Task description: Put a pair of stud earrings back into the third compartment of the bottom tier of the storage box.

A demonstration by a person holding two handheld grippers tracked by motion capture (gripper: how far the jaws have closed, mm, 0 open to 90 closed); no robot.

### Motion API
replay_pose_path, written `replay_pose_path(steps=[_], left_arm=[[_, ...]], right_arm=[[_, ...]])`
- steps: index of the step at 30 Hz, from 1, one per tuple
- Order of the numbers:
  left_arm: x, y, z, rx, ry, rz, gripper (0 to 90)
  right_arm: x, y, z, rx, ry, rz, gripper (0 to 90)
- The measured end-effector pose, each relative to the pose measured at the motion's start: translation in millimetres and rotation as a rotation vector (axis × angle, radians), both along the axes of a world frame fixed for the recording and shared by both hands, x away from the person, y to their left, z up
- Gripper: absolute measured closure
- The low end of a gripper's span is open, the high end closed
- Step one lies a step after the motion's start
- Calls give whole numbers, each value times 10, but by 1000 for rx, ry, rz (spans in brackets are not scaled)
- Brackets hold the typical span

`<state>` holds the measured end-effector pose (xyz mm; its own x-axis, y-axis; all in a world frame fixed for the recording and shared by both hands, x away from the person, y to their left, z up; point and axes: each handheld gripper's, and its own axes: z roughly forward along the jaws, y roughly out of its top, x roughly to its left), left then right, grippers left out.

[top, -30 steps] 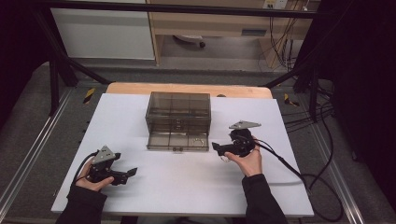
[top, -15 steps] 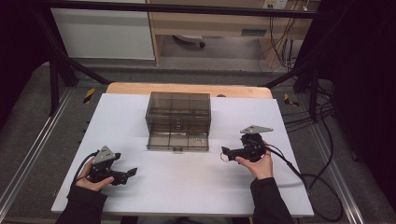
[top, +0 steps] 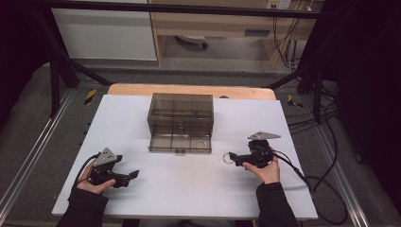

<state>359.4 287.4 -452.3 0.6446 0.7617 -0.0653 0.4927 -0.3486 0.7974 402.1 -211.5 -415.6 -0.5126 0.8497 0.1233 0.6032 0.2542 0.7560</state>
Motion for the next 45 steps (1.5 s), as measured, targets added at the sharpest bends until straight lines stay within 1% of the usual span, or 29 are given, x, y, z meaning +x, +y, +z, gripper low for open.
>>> replay_pose_path(steps=[3,4,6,9,13,18,22,25,26,28,31,34,37,40,42,45], left_arm=[[-1,0,1,0,0,1,51],[0,0,1,-1,0,1,51],[-1,0,2,-1,-1,0,51],[0,0,0,0,0,-2,51],[-1,0,2,-1,-1,-1,51],[0,-1,1,-1,0,-1,51],[-1,-3,3,-3,-2,-3,51],[9,-9,-20,3,10,-1,51],[6,-9,-17,7,7,-4,51],[6,-6,-4,-4,5,-3,51],[4,-17,2,-2,2,-8,51],[6,-26,-1,-2,6,-10,51],[1,-32,6,0,3,-15,51],[4,-22,3,-1,3,-8,51],[4,-17,-2,-1,4,-7,51],[5,-17,-4,-1,5,-7,51]], right_arm=[[-2,-26,-27,-6,7,-5,76],[-1,-33,-38,-4,3,-2,85],[-1,-40,-63,4,12,-2,96],[13,-48,-102,-2,27,0,119],[27,-61,-145,-1,31,-5,190],[40,-46,-192,-31,35,7,307],[45,-23,-218,-33,42,16,390],[45,-11,-228,-20,51,22,434],[45,-4,-234,-16,52,24,448],[51,6,-252,-24,52,28,479],[63,28,-275,-24,61,27,519],[67,40,-299,-35,58,31,567],[66,52,-309,-34,58,36,624],[61,51,-304,-36,50,36,674],[58,50,-299,-32,47,39,697],[63,55,-305,-40,46,43,713]])
